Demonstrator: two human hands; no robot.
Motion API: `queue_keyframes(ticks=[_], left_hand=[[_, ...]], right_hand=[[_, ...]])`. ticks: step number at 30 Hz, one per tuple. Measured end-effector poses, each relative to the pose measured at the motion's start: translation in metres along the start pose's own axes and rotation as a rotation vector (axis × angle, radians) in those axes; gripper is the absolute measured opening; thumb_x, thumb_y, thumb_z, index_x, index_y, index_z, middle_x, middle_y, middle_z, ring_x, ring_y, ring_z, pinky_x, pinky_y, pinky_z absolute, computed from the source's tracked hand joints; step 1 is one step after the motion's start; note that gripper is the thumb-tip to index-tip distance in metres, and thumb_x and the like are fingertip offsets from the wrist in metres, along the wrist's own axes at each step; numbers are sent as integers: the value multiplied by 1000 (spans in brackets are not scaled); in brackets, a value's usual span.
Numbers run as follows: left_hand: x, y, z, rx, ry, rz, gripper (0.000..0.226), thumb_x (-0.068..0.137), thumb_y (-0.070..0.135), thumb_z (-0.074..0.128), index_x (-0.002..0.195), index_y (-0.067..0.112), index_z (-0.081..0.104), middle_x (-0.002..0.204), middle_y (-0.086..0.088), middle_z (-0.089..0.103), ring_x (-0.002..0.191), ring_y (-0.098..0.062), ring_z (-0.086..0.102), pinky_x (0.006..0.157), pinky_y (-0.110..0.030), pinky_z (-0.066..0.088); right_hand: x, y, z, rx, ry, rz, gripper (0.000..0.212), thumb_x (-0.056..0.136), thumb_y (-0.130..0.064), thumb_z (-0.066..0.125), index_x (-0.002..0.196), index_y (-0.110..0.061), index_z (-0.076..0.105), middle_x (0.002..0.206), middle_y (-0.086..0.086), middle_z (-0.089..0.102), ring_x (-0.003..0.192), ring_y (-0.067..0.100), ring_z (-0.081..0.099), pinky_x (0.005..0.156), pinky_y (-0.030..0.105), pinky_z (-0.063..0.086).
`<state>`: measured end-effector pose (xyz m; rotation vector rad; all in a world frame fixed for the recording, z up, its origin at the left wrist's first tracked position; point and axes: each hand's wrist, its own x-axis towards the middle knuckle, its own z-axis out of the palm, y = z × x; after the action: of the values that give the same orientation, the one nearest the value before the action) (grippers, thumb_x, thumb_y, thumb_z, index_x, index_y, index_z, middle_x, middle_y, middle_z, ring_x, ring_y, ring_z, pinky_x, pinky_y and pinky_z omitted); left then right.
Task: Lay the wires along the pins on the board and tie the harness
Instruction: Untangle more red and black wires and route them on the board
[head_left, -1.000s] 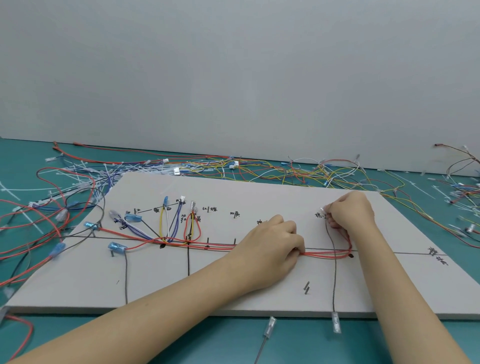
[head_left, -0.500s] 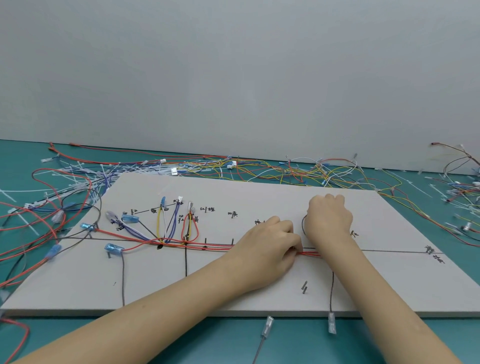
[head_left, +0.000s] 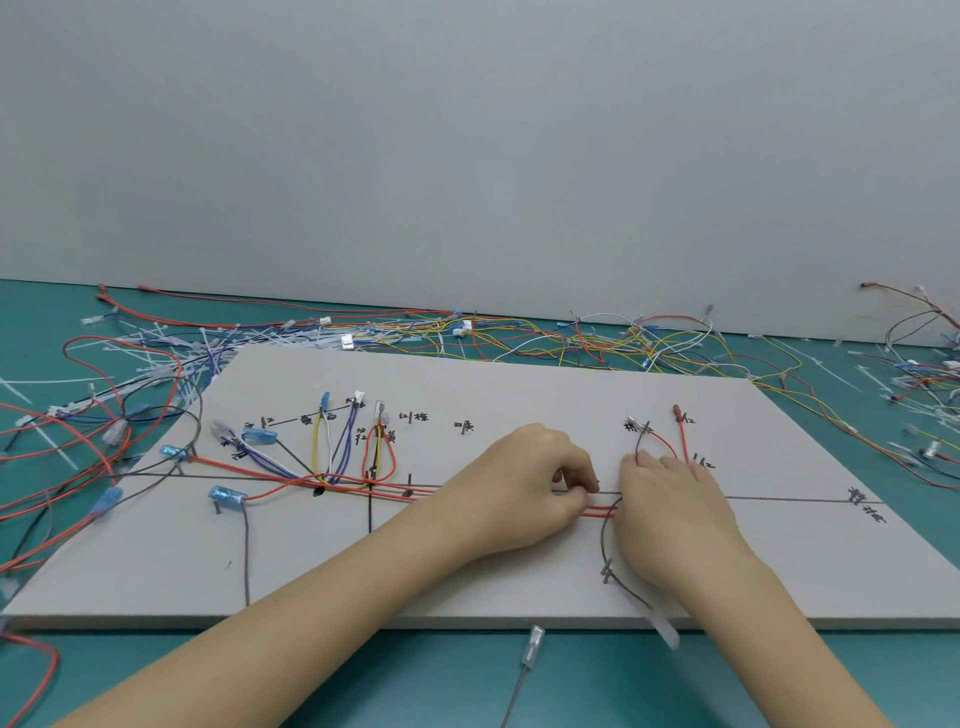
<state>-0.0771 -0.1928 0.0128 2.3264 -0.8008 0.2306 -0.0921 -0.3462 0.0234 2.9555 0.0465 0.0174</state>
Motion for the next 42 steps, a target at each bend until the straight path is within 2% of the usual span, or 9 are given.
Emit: queue_keyframes(ticks=[2, 4, 9, 13, 16, 22, 27, 35, 42], left_hand=[[2, 1, -2, 14, -9, -23, 19, 87, 13, 58, 96, 19, 74, 90, 3, 63, 85, -8, 46, 80, -21, 38], [3, 2, -3, 23, -10, -24, 20, 89, 13, 56, 98, 18, 73, 92, 2, 61, 87, -8, 46, 83, -23, 39], [8, 9, 5, 51, -21, 5, 24, 96, 17, 51, 111, 20, 69, 102, 2, 61, 97, -15, 45, 89, -33, 42], [20, 17, 13, 90, -106, 41, 26, 98, 19, 50, 114, 19, 70, 110, 1, 62, 100, -19, 44, 90, -39, 41], [27, 21, 16, 2, -91, 16, 26, 97, 21, 52, 115, 20, 70, 109, 0, 64, 100, -18, 46, 91, -36, 41], [34, 29, 31, 186, -269, 64, 42, 98, 14, 41, 134, 30, 55, 139, 5, 47, 116, -25, 37, 92, -40, 35], [38, 34, 40, 68, -175, 52, 41, 96, 8, 39, 132, 17, 56, 138, -1, 49, 120, -26, 41, 102, -44, 36], [49, 24, 42, -20, -77, 78, 22, 96, 13, 52, 101, 6, 72, 100, -8, 69, 98, -23, 52, 85, -35, 42], [59, 24, 51, -166, -28, 18, 10, 85, 17, 71, 87, 9, 76, 89, -2, 72, 78, -10, 55, 73, -27, 46]], right_hand=[[-7, 1, 1, 4, 57, -2, 31, 92, -16, 33, 117, -16, 52, 129, -2, 52, 135, 24, 31, 117, 39, 13], [-15, 0, 2, 63, 114, 20, 29, 91, -16, 32, 108, -21, 54, 126, -6, 56, 134, 21, 32, 115, 38, 14], [-24, 2, 8, 457, 199, 82, 38, 89, -12, 36, 116, -27, 58, 124, -13, 55, 109, 12, 32, 87, 32, 13], [-27, 7, 10, 711, 304, 133, 31, 89, -31, 40, 71, -21, 63, 77, -12, 59, 83, 15, 47, 69, 31, 33], [-27, 11, 13, 723, 380, 159, 26, 91, -26, 49, 71, -17, 64, 71, -8, 58, 69, 4, 48, 55, 17, 29], [-26, 29, 13, 802, 214, 190, 31, 86, -17, 56, 56, -16, 62, 51, 1, 59, 60, 22, 56, 52, 27, 39], [-31, 39, 12, 963, 103, 120, 38, 90, -4, 51, 52, -4, 56, 39, 1, 52, 30, 5, 40, 36, 13, 28], [-39, 41, 18, 988, 173, 85, 24, 94, -4, 48, 91, -27, 51, 59, 3, 63, 51, 17, 50, 52, 31, 37], [-35, 58, 21, 838, 160, 272, 18, 92, -7, 45, 103, -21, 48, 74, 5, 64, 78, 23, 54, 59, 32, 34]])
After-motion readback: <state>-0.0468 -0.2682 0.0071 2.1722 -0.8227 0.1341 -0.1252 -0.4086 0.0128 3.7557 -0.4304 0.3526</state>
